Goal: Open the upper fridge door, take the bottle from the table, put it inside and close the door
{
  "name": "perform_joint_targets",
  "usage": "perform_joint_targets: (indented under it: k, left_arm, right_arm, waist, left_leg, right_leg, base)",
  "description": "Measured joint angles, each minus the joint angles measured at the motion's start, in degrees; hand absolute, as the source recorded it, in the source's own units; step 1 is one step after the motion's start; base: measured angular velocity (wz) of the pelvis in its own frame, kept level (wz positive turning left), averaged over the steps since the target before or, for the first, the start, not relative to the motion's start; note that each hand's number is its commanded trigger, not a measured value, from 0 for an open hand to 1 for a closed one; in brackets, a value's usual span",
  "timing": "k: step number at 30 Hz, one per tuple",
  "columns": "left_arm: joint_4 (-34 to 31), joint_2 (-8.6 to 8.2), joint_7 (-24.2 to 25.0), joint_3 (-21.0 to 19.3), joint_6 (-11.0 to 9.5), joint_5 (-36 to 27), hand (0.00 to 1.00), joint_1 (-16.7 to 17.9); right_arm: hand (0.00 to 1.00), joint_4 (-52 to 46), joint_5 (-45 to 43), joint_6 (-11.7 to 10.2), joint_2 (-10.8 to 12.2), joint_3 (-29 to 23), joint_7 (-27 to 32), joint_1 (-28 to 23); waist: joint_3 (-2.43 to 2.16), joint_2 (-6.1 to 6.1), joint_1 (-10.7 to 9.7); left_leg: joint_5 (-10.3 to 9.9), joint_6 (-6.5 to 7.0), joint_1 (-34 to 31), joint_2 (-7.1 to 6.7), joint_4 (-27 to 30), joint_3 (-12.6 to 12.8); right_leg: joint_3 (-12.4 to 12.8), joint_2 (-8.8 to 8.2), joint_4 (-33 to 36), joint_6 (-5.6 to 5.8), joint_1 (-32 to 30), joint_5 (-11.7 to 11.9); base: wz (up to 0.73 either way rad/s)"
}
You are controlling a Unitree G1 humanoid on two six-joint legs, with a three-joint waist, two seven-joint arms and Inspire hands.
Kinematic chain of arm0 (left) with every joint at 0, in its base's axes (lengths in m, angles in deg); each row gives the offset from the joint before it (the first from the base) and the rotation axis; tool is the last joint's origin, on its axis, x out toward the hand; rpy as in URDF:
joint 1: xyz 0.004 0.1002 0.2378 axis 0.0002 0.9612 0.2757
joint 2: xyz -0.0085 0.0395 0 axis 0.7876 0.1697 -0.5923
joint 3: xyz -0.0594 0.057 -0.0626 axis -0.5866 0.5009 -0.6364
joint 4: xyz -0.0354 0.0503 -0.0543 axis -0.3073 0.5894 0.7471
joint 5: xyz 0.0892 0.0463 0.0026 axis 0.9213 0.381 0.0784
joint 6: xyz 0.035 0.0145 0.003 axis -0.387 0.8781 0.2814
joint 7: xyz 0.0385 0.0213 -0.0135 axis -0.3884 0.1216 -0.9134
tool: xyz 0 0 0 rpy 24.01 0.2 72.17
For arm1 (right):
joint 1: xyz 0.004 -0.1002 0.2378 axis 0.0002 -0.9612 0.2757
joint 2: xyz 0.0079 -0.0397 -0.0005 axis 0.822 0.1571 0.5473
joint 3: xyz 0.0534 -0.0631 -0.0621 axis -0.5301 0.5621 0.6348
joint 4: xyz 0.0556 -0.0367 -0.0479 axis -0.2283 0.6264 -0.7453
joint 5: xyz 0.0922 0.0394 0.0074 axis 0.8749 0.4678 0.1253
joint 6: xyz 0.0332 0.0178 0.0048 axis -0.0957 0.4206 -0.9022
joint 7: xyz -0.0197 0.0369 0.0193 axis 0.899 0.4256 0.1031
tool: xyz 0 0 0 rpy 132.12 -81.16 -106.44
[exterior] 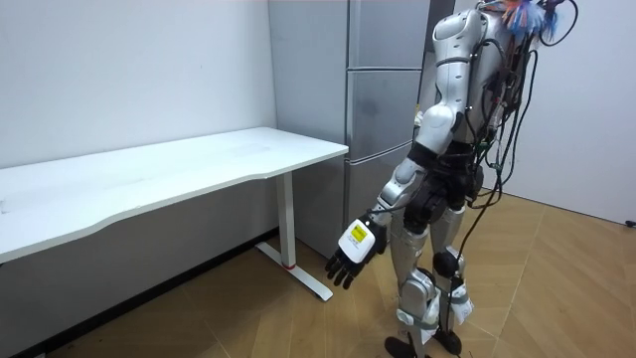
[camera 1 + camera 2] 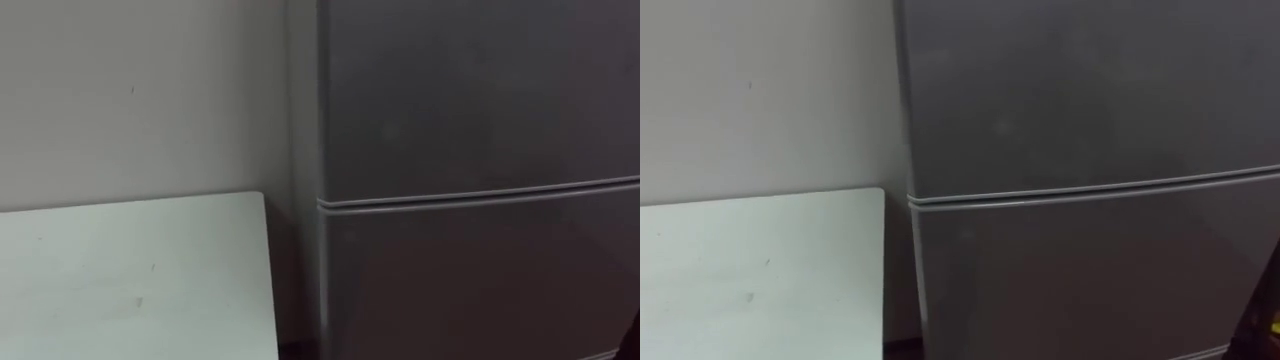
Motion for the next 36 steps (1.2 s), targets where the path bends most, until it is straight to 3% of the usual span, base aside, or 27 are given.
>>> perform_joint_targets:
  k: [5, 7, 13, 21, 23, 27, 28, 36]
  left_arm:
    - [0.11, -0.26, 0.0, -0.11, -0.11, 0.0, 0.0, -0.64]
    - [0.42, -0.53, -0.02, 0.02, -0.15, 0.01, 0.0, -0.95]
    - [0.49, -1.23, -0.03, 0.23, -0.28, -0.03, 0.0, -0.96]
    - [1.83, -1.72, -0.01, 2.64, -0.4, 0.29, 0.0, -1.62]
    - [2.55, -2.48, -0.02, 3.2, -0.4, -0.54, 0.0, -2.47]
    - [2.68, -5.08, 0.37, 5.9, -1.09, -8.89, 0.0, -3.21]
    - [2.85, -5.46, 0.68, 7.08, -1.69, -12.1, 0.0, -3.24]
    - [5.34, -5.67, 5.12, 8.14, -2.44, -26.91, 0.0, -3.88]
  right_arm:
    - [0.0, 8.46, -3.89, 0.2, 2.67, 3.15, -2.3, -0.45]
    - [0.0, 11.7, -5.65, 0.22, 3.05, 7.43, -5.72, -1.73]
    - [0.0, 15.42, -9.68, 1.32, 5.82, 12.34, -13.52, -4.04]
    - [0.0, 19.65, -9.73, 2.42, 7.46, 23.54, -27.53, -3.96]
    - [0.0, 20.25, -9.88, 2.53, 8.4, 25.58, -30.49, -4.01]
    - [0.0, 22.41, -11.89, 2.61, 10.65, 29.06, -37.07, -3.75]
    - [0.0, 22.85, -12.08, 2.64, 11.27, 29.84, -38.66, -3.66]
    - [0.0, 28.65, -11.45, 4.03, 11.62, 29.91, -45.99, -0.31]
  waist:
    - [0.09, 0.41, 0.1]
    - [0.08, 0.59, 0.39]
    - [0.26, 1.32, 1.48]
    - [0.23, 1.17, 1.71]
    - [0.24, 1.1, 1.65]
    - [0.15, 0.72, 2.0]
    - [0.32, 0.79, 2.12]
    - [0.21, 0.11, 2.27]
  left_leg:
    - [0.01, -0.01, 0.72, 0.08, -0.59, 0.24]
    - [0.0, 0.0, 0.96, 0.06, -0.61, 0.45]
    - [-0.08, 0.11, 0.85, 0.01, -0.76, 0.81]
    - [-0.09, 0.1, 0.95, 0.02, -0.62, 0.7]
    - [-0.11, 0.08, 0.86, -0.02, -0.62, 0.51]
    - [-0.12, 0.1, 0.81, -0.08, -0.66, 0.45]
    - [-0.12, 0.1, 0.79, -0.08, -0.64, 0.42]
    - [-0.15, 0.14, 0.02, -0.1, -0.61, 0.39]
  right_leg:
    - [0.21, 0.01, 0.22, -0.03, 0.14, -0.07]
    - [0.55, 0.0, 0.44, 0.05, 0.14, -0.12]
    - [1.29, 0.01, 0.81, 0.14, -0.13, -0.21]
    - [1.05, 0.01, 0.65, 0.14, -0.1, -0.23]
    - [1.08, 0.02, 0.65, 0.14, -0.13, -0.23]
    - [1.08, 0.0, 0.63, 0.2, -0.16, -0.27]
    - [0.98, -0.02, 0.59, 0.2, -0.14, -0.27]
    - [0.89, -0.04, 0.54, 0.18, -0.86, -0.23]
  base:
    - [-0.03]
    - [-0.06]
    - [-0.05]
    - [0.0]
    - [0.0]
    - [0.0]
    - [0.0]
    - [0.0]
